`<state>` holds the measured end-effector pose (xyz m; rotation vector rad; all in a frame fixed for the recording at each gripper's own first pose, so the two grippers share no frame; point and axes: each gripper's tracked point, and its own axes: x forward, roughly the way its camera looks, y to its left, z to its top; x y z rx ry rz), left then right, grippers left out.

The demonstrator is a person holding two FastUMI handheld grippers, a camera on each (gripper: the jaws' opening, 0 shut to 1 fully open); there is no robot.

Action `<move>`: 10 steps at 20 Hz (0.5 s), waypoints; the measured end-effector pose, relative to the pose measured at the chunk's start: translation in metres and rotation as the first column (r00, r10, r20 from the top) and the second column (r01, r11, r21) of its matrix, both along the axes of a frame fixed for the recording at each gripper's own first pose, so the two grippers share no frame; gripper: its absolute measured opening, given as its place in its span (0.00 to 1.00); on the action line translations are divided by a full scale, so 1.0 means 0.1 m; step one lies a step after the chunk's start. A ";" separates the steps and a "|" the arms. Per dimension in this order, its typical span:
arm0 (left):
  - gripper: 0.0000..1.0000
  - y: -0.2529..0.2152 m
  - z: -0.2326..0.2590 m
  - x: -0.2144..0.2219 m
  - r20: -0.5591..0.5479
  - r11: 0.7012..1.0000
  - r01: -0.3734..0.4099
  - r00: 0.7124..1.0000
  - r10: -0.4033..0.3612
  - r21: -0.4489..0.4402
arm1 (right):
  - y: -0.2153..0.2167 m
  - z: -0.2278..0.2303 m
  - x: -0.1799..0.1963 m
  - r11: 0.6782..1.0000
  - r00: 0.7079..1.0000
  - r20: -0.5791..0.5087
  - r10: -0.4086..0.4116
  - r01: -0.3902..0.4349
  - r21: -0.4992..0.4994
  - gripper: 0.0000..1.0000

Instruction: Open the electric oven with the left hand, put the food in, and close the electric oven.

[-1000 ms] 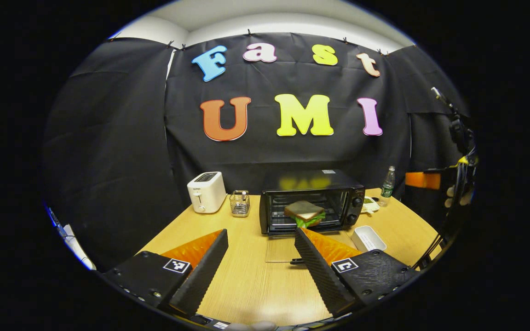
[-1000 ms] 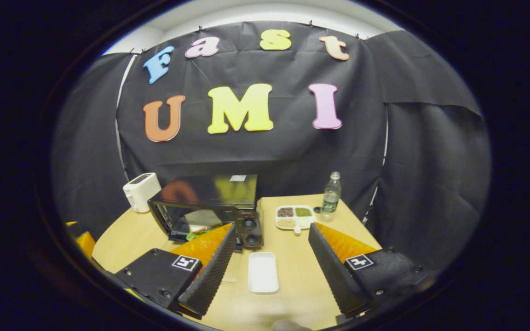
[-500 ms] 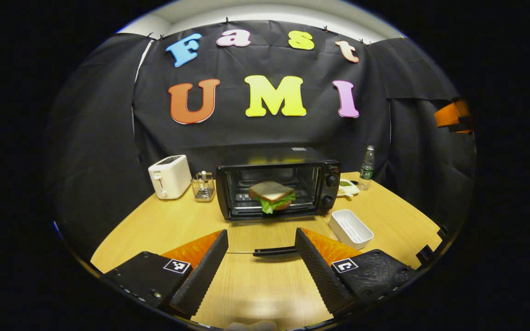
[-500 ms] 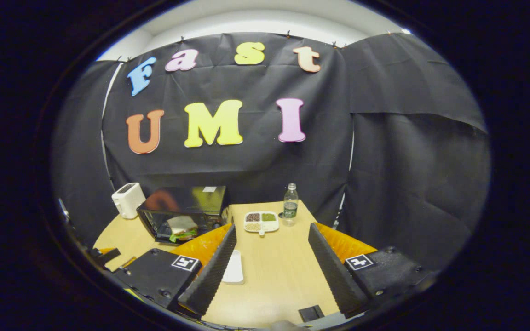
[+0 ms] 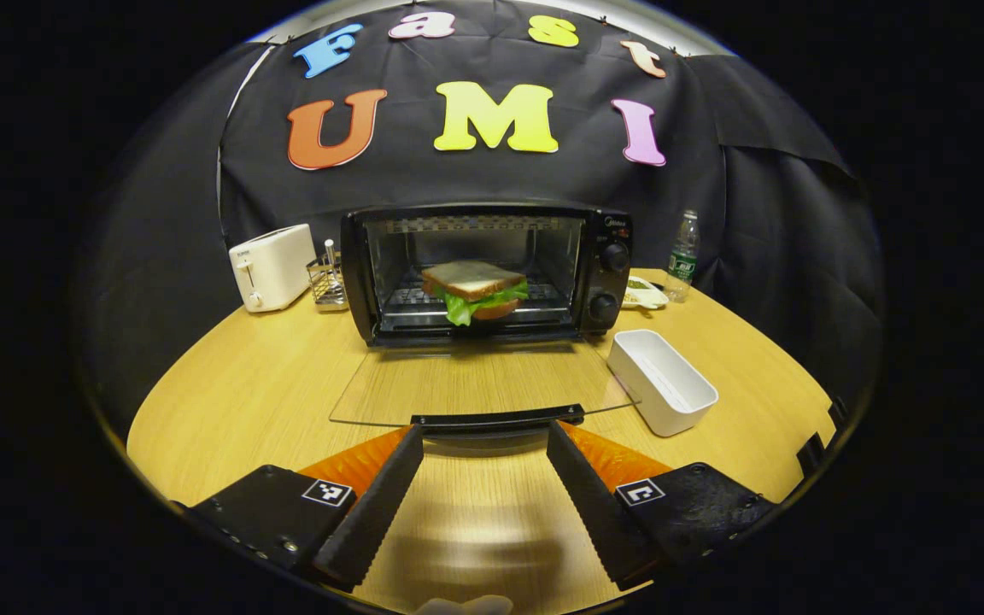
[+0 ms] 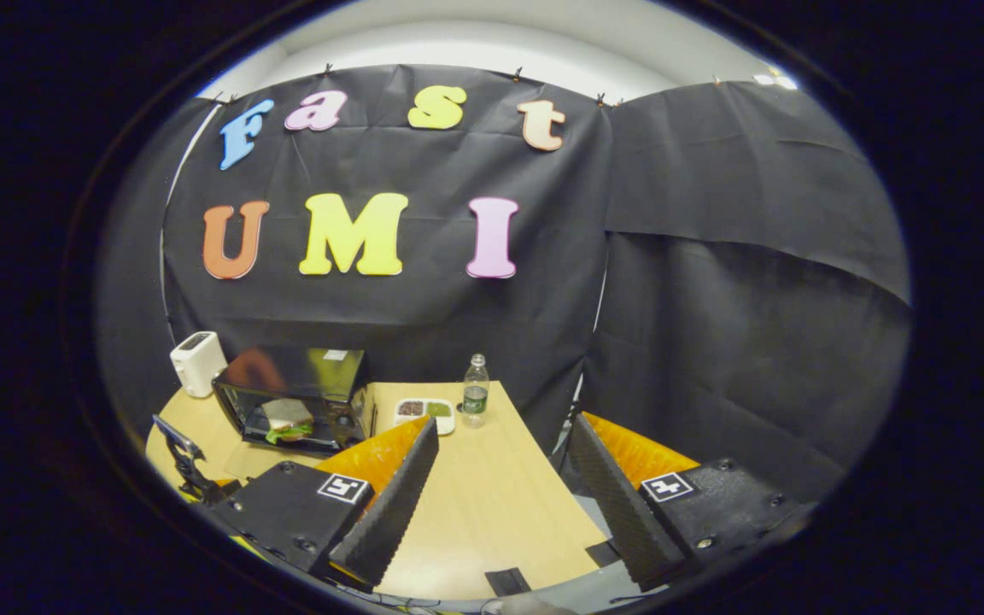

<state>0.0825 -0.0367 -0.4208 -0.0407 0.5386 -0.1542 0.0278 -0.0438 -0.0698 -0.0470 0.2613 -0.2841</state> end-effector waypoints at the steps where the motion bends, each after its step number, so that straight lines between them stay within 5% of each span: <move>1: 0.96 -0.03 -0.09 0.02 -0.014 1.000 0.002 1.000 -0.002 0.000 | -0.01 0.01 0.01 1.000 1.000 0.000 -0.001 0.001 -0.002 0.91; 3: 0.96 -0.07 -0.27 0.05 -0.044 1.000 0.005 0.999 -0.005 0.001 | -0.02 0.01 0.03 1.000 1.000 -0.008 -0.005 0.005 -0.015 0.91; 4: 0.96 -0.09 -0.36 0.07 -0.058 1.000 0.003 0.998 -0.003 0.001 | -0.02 -0.01 0.04 1.000 1.000 -0.015 -0.005 0.005 -0.018 1.00; 5: 0.96 -0.10 -0.41 0.09 -0.071 1.000 -0.001 0.997 0.001 -0.001 | -0.03 -0.02 0.06 1.000 1.000 -0.022 -0.003 0.003 -0.022 0.92; 9: 0.96 -0.11 -0.47 0.17 -0.093 1.000 -0.020 0.995 0.020 -0.001 | -0.08 -0.04 0.14 1.000 0.999 -0.038 -0.009 0.008 -0.025 0.92; 10: 0.96 -0.11 -0.50 0.17 -0.099 1.000 -0.027 0.995 0.026 -0.006 | -0.08 -0.05 0.16 1.000 0.999 -0.041 -0.008 0.007 -0.023 1.00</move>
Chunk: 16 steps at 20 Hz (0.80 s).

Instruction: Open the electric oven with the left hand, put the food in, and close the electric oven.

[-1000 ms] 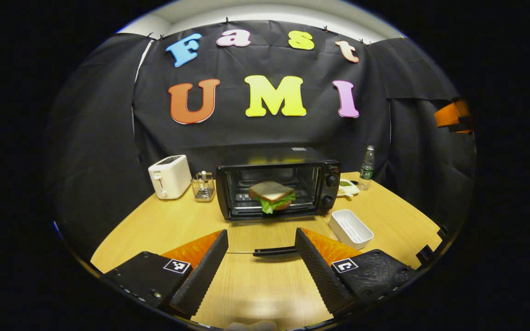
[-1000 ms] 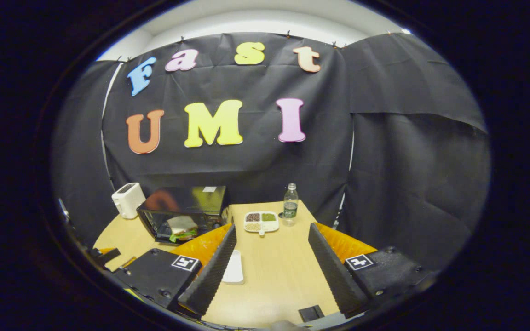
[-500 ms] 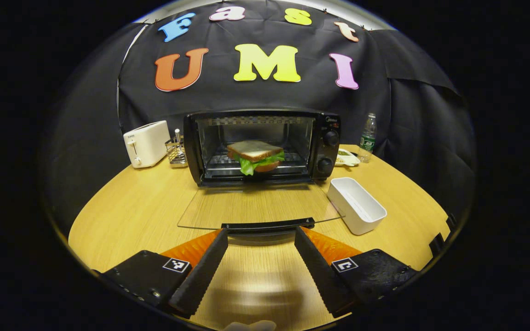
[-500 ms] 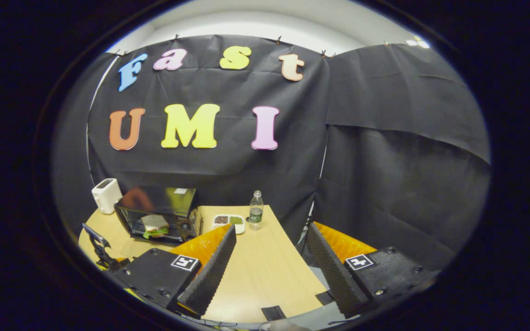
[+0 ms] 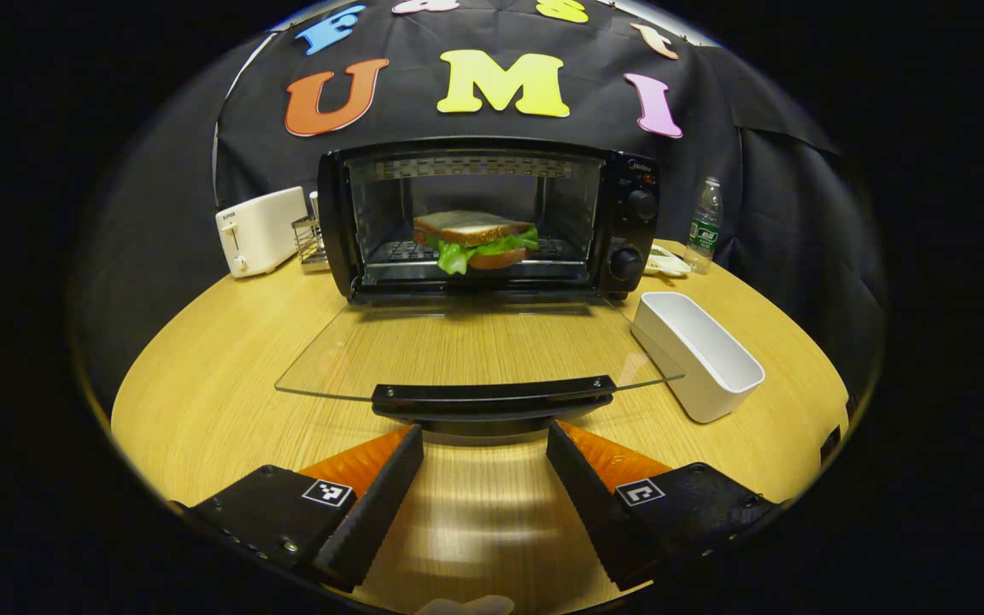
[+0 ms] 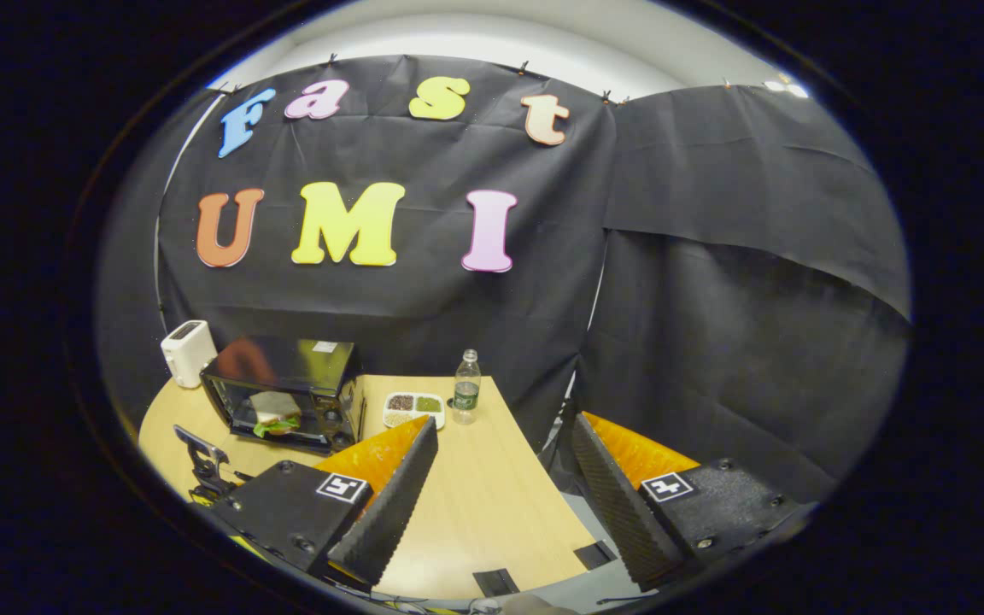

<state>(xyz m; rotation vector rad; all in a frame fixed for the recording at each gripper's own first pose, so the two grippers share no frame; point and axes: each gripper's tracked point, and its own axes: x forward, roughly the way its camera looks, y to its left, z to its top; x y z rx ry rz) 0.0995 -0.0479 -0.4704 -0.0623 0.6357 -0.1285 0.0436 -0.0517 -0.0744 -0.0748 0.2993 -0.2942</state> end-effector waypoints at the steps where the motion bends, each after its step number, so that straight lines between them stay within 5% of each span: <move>1: 0.96 0.01 -0.01 0.01 -0.005 1.000 -0.001 1.000 0.001 -0.001 | -0.01 0.00 0.02 1.000 1.000 -0.003 -0.003 0.003 0.002 0.92; 3: 0.96 0.01 0.01 0.02 -0.003 1.000 0.002 1.000 -0.002 0.003 | -0.03 -0.02 0.05 1.000 1.000 -0.007 -0.007 0.007 0.004 0.92; 4: 0.96 0.01 0.01 0.01 -0.003 1.000 0.003 1.000 -0.003 0.007 | -0.03 -0.03 0.07 1.000 1.000 -0.010 -0.007 0.007 0.006 1.00; 5: 0.96 0.01 0.02 0.01 -0.009 1.000 0.001 1.000 -0.001 0.006 | -0.03 -0.04 0.08 1.000 1.000 -0.014 -0.007 0.007 0.009 0.92; 6: 0.96 0.01 0.02 0.01 -0.012 1.000 -0.001 1.000 0.001 0.000 | -0.02 -0.04 0.10 1.000 1.000 -0.016 -0.005 0.006 0.013 1.00; 14: 0.96 0.03 0.27 0.06 0.010 1.000 -0.004 1.000 0.004 -0.016 | -0.02 -0.08 0.15 0.999 1.000 -0.015 -0.005 0.005 0.044 1.00; 15: 0.96 0.03 0.34 0.08 0.018 1.000 -0.004 1.000 0.004 -0.019 | -0.03 -0.10 0.15 0.999 1.000 -0.017 -0.005 0.006 0.049 0.92; 16: 0.96 0.03 0.40 0.10 0.030 1.000 -0.004 1.000 0.005 -0.021 | -0.04 -0.10 0.16 0.999 1.000 -0.015 -0.008 0.008 0.048 1.00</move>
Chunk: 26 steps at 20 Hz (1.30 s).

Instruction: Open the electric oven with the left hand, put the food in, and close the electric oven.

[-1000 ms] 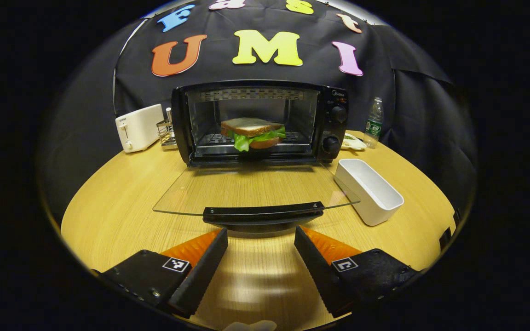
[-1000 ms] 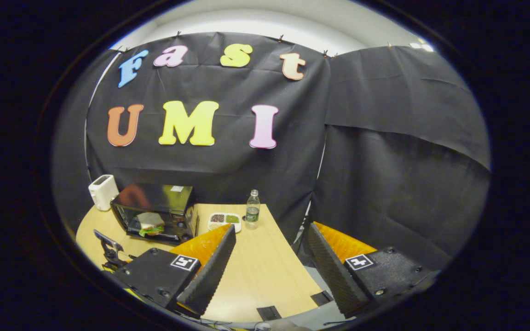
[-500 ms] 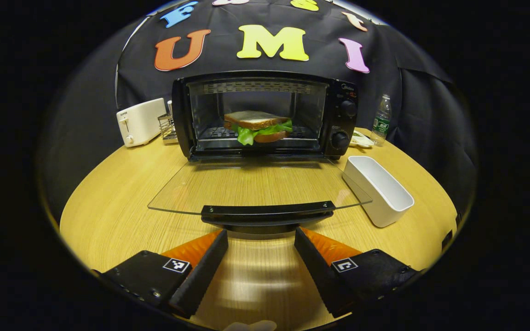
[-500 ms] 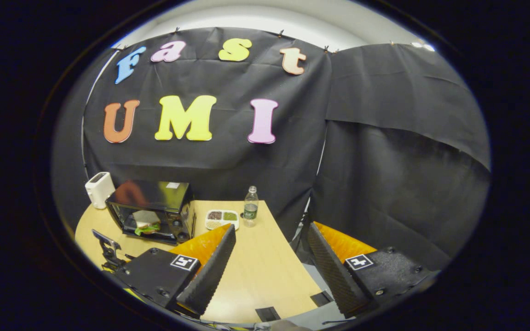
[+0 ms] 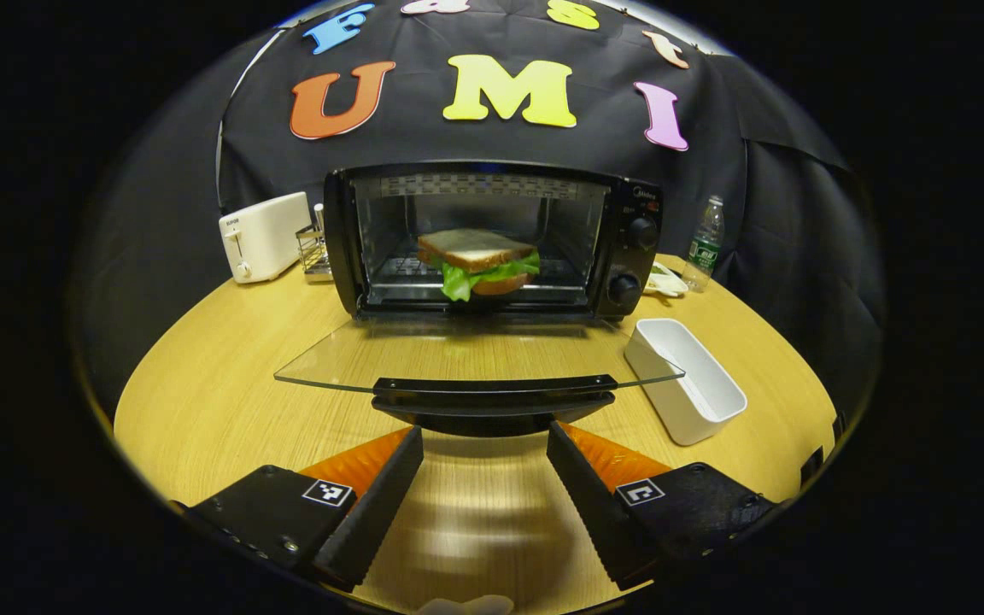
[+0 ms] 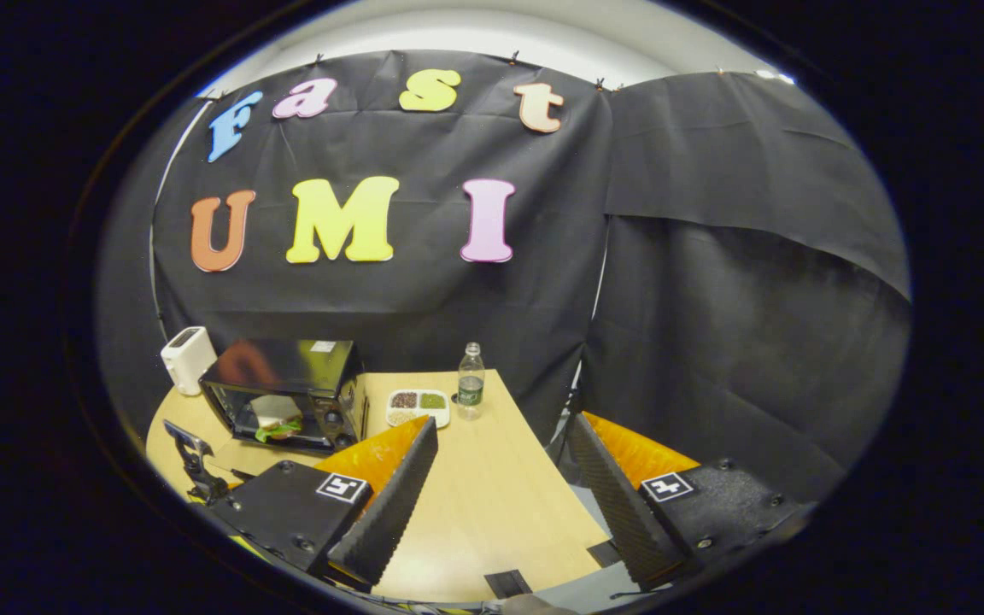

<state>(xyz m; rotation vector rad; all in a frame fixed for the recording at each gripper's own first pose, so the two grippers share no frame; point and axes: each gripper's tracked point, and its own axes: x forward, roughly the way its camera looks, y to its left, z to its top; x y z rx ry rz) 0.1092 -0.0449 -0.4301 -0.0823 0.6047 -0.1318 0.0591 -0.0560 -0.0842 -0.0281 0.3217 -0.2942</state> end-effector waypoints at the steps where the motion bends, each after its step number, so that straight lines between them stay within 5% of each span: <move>1: 0.96 0.01 0.08 0.03 0.015 1.000 0.001 1.000 -0.001 -0.002 | -0.01 -0.01 0.02 1.000 1.000 0.003 -0.001 0.001 0.002 1.00; 19: 0.96 0.08 0.94 1.02 0.193 1.000 0.014 0.981 -0.015 0.006 | -0.05 -0.05 0.04 0.999 1.000 0.006 -0.026 0.025 0.029 1.00; 20: 0.96 0.08 0.96 1.07 0.200 1.000 0.014 0.980 -0.015 0.005 | -0.06 -0.05 0.03 0.999 1.000 0.008 -0.031 0.030 0.030 0.92; 22: 0.96 0.10 0.98 1.13 0.200 1.000 0.011 0.980 -0.011 0.004 | -0.05 -0.05 0.04 0.999 0.999 0.010 -0.033 0.033 0.037 1.00; 26: 0.96 0.08 1.01 1.13 0.201 1.000 0.016 0.979 -0.016 0.003 | -0.04 -0.05 0.03 0.999 0.999 0.015 -0.035 0.035 0.037 1.00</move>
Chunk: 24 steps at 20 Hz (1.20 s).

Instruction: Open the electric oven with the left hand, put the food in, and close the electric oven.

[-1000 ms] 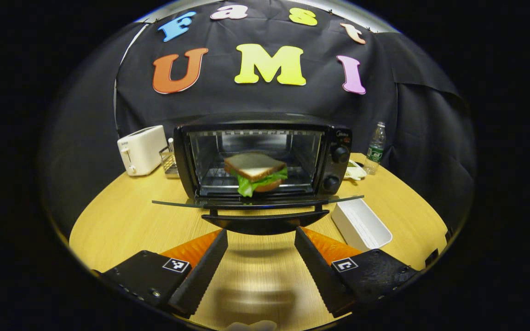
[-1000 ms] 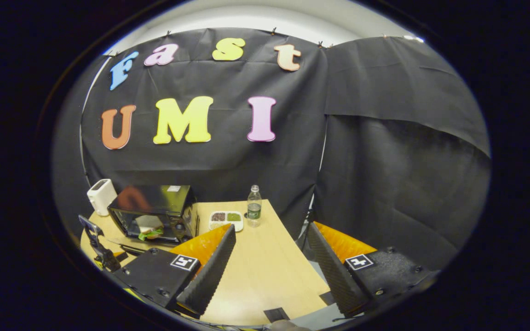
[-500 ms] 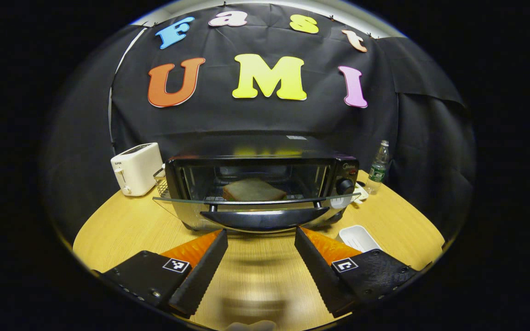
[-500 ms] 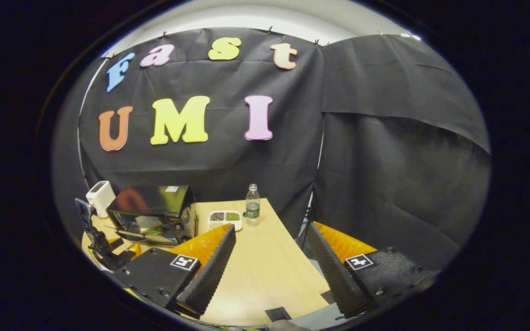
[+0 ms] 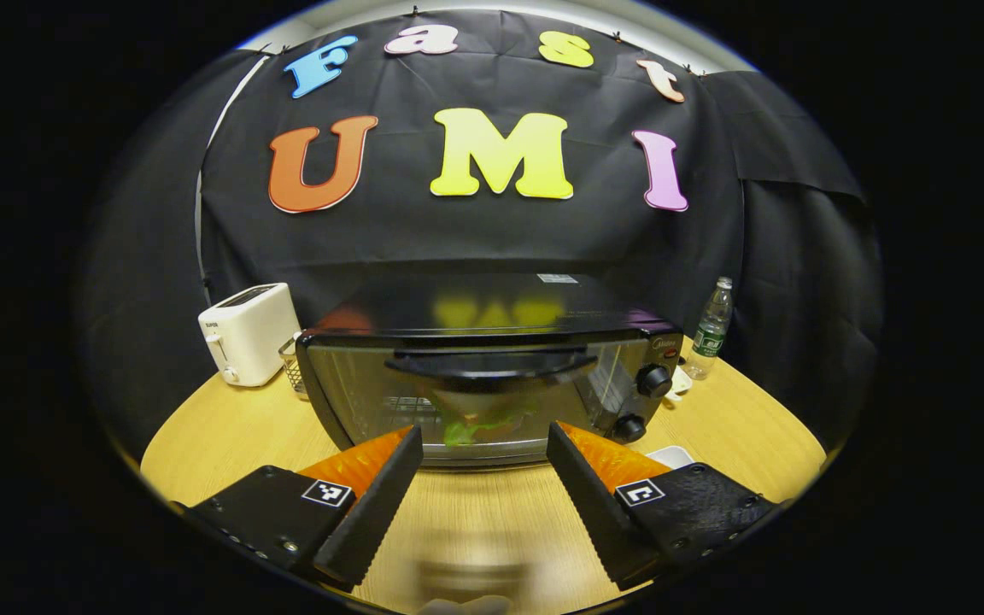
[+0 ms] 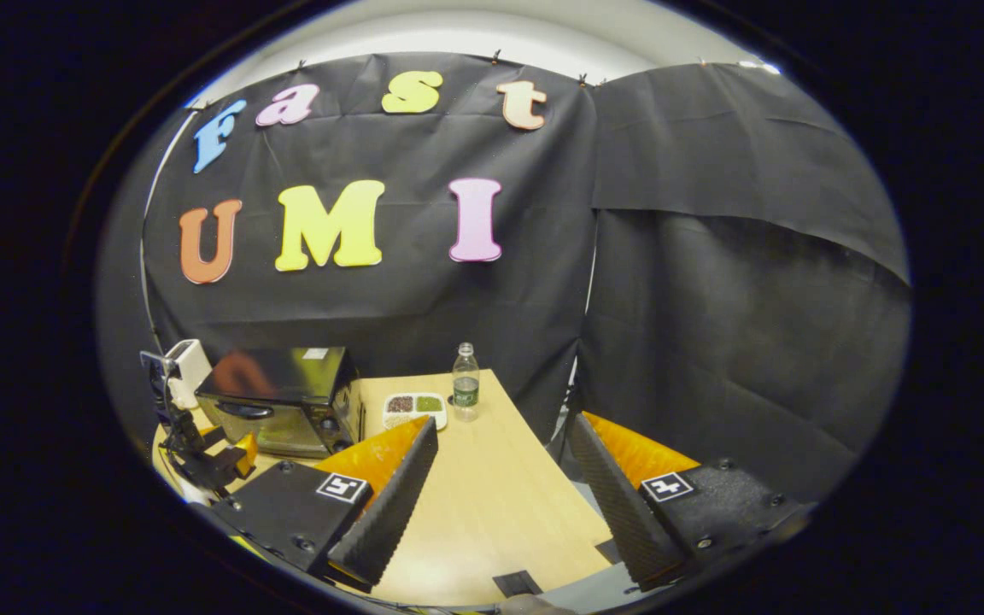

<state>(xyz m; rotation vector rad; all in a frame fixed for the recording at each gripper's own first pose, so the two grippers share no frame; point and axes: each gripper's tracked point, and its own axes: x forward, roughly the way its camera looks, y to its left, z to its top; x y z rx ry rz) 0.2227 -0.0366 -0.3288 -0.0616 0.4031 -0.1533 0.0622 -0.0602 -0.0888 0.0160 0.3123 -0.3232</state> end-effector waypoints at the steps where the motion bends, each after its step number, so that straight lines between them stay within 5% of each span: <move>1: 0.96 0.00 0.01 -0.02 0.001 1.000 -0.001 1.000 0.001 0.001 | 0.01 -0.01 -0.01 1.000 1.000 0.001 0.001 -0.001 0.000 1.00; 3: 0.96 0.01 0.04 -0.04 0.010 1.000 0.005 1.000 -0.006 0.008 | 0.03 0.01 -0.02 1.000 1.000 0.007 0.009 -0.009 -0.009 0.92; 4: 0.96 0.02 0.07 -0.08 0.011 1.000 0.003 1.000 -0.003 0.013 | 0.04 0.02 -0.01 1.000 1.000 0.013 0.013 -0.013 -0.008 1.00; 12: 0.96 0.27 0.90 -0.60 0.115 0.999 -0.038 0.993 0.038 -0.003 | 0.46 0.25 0.03 0.994 0.989 0.094 0.113 -0.111 -0.020 1.00; 14: 0.96 0.36 1.28 -0.77 0.164 0.999 -0.048 0.985 0.050 -0.014 | 0.60 0.32 0.06 0.989 0.982 0.121 0.148 -0.147 -0.016 0.92; 15: 0.96 0.40 1.46 -0.86 0.189 0.998 -0.053 0.980 0.055 -0.016 | 0.66 0.35 0.06 0.986 0.977 0.136 0.164 -0.163 -0.015 1.00; 16: 0.96 0.47 1.65 -0.97 0.211 0.998 -0.068 0.975 0.069 -0.013 | 0.73 0.39 0.06 0.983 0.973 0.147 0.181 -0.181 -0.010 0.92; 19: 0.96 0.67 2.17 -1.24 0.277 0.995 -0.096 0.956 0.101 -0.031 | 0.94 0.52 0.06 0.972 0.953 0.195 0.231 -0.234 -0.003 1.00; 20: 0.96 0.74 2.32 -1.32 0.297 0.994 -0.107 0.948 0.113 -0.034 | 1.01 0.57 0.04 0.968 0.946 0.209 0.247 -0.252 -0.003 0.92; 22: 0.96 0.85 2.58 -1.46 0.326 0.992 -0.125 0.936 0.129 -0.035 | 1.14 0.65 0.03 0.960 0.933 0.232 0.275 -0.280 -0.012 1.00; 24: 0.95 0.91 2.81 -1.59 0.364 0.991 -0.130 0.922 0.131 -0.026 | 1.21 0.76 0.00 0.955 0.922 0.257 0.290 -0.297 -0.015 0.92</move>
